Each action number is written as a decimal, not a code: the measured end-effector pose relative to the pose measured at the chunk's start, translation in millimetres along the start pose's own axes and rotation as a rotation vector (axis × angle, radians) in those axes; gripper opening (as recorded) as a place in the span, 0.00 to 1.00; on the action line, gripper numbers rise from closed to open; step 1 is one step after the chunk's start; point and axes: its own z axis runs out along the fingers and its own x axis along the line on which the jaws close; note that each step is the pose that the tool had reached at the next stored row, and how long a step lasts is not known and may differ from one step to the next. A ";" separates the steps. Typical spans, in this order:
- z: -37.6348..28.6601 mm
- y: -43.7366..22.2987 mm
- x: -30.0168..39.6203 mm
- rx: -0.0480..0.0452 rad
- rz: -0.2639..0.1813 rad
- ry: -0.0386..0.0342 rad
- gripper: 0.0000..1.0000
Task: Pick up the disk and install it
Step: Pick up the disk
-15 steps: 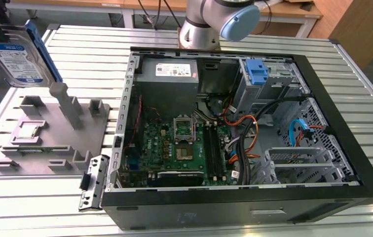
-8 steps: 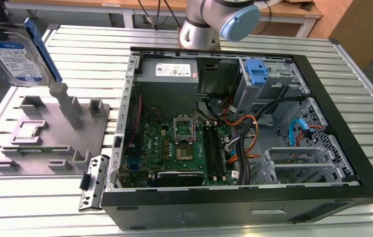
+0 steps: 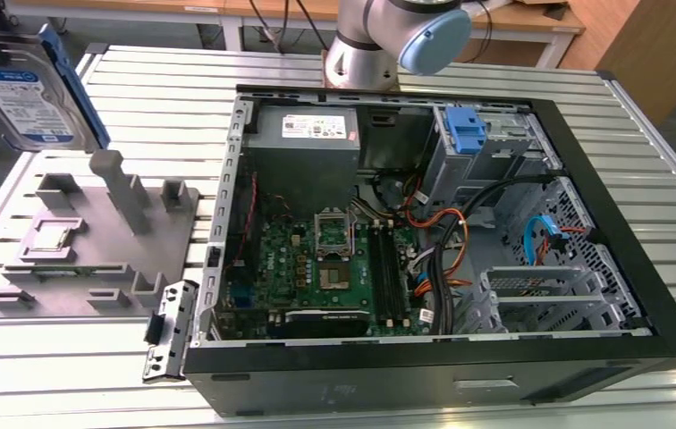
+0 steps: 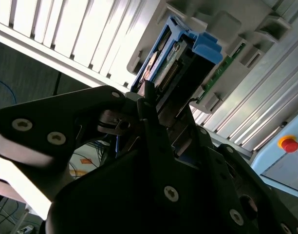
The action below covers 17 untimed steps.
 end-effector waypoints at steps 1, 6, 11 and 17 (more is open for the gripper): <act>-2.0 0.1 -0.1 -0.0001 0.000 0.0000 0.35; -8.3 0.4 -0.4 0.0002 0.000 -0.0003 0.35; -8.4 0.3 -0.4 0.0000 0.000 -0.0017 0.35; -8.5 0.3 -0.4 0.0000 0.000 -0.0019 0.35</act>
